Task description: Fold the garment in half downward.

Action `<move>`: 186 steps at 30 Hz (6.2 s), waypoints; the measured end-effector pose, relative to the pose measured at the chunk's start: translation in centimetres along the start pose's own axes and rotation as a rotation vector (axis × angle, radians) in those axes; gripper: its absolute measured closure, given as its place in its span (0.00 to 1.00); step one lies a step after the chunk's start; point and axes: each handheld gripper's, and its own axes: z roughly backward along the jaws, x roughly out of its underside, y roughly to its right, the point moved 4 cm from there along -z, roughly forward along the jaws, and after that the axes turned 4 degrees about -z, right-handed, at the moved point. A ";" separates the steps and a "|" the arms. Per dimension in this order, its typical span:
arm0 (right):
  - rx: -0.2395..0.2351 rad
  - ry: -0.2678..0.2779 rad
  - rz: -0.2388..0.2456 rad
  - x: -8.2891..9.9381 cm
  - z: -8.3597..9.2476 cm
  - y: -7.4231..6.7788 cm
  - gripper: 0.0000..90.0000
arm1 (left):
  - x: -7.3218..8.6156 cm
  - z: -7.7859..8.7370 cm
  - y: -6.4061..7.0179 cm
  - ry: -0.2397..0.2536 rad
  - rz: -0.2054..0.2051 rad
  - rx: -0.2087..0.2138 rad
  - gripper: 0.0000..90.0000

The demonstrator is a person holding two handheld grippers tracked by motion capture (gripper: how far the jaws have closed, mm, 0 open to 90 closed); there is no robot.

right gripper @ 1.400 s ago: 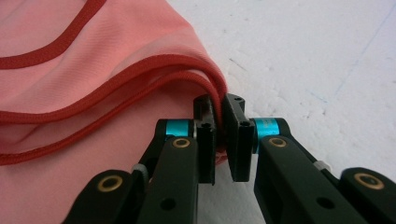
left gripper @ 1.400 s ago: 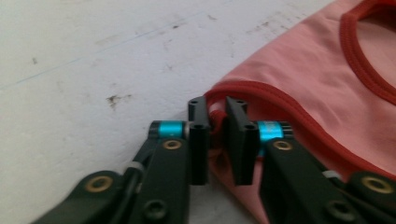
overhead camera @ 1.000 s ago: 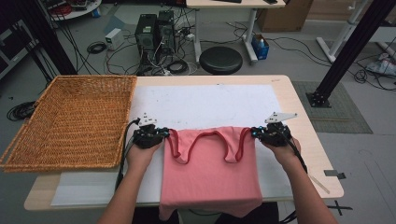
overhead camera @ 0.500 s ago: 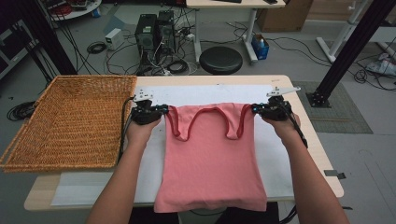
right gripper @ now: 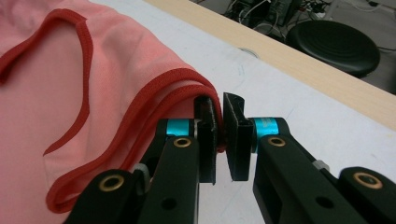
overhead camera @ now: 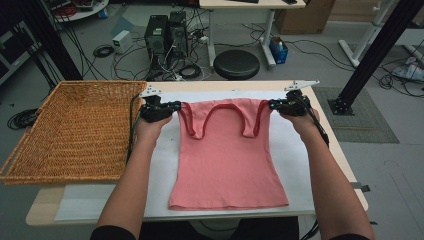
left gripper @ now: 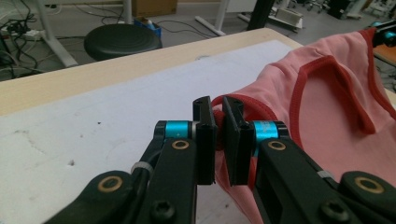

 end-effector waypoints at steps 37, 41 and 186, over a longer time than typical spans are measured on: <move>-0.050 0.060 0.018 3.8 3.9 -3.7 0.94 | 1.3 3.4 4.3 -0.018 -0.090 0.027 0.93; -0.056 0.080 0.031 4.3 5.0 -5.1 0.94 | 1.7 4.8 5.7 -0.005 -0.108 0.040 0.93; -0.115 -0.183 -0.014 10.8 3.1 -8.6 0.96 | 9.6 4.6 8.1 -0.312 -0.104 0.093 0.94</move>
